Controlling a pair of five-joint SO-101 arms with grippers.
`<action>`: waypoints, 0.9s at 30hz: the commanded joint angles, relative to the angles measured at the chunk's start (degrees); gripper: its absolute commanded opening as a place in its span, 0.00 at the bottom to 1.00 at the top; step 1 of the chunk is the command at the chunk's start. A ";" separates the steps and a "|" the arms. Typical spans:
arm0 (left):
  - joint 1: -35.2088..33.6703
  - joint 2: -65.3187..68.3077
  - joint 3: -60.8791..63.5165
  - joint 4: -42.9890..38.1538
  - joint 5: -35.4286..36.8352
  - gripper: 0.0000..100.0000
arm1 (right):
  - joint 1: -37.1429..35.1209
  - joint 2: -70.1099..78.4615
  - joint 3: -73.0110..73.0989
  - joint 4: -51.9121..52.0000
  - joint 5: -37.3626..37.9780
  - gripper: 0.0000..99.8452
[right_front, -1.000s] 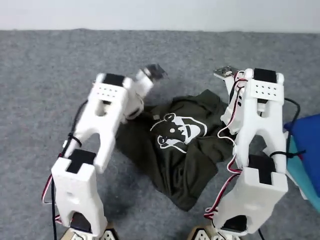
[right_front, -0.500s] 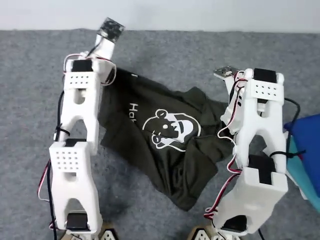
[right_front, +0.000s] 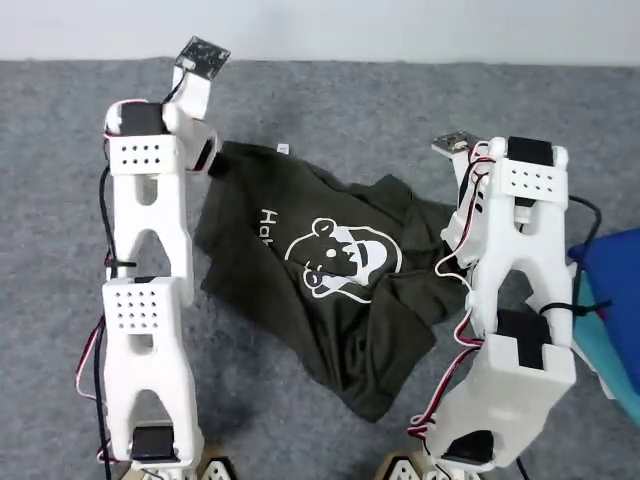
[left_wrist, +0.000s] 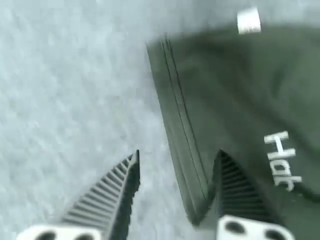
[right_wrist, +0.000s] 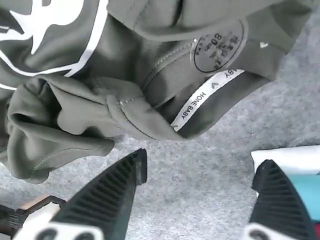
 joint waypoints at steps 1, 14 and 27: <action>-3.52 -4.13 0.92 3.87 -1.05 0.23 | 0.22 -3.12 0.00 0.13 -0.53 0.34; -0.09 -36.13 60.97 2.64 6.51 0.24 | 0.22 -3.12 0.00 0.13 -0.53 0.34; -0.70 -20.31 57.01 -2.37 16.26 0.25 | 0.40 -3.12 0.00 1.27 -0.44 0.34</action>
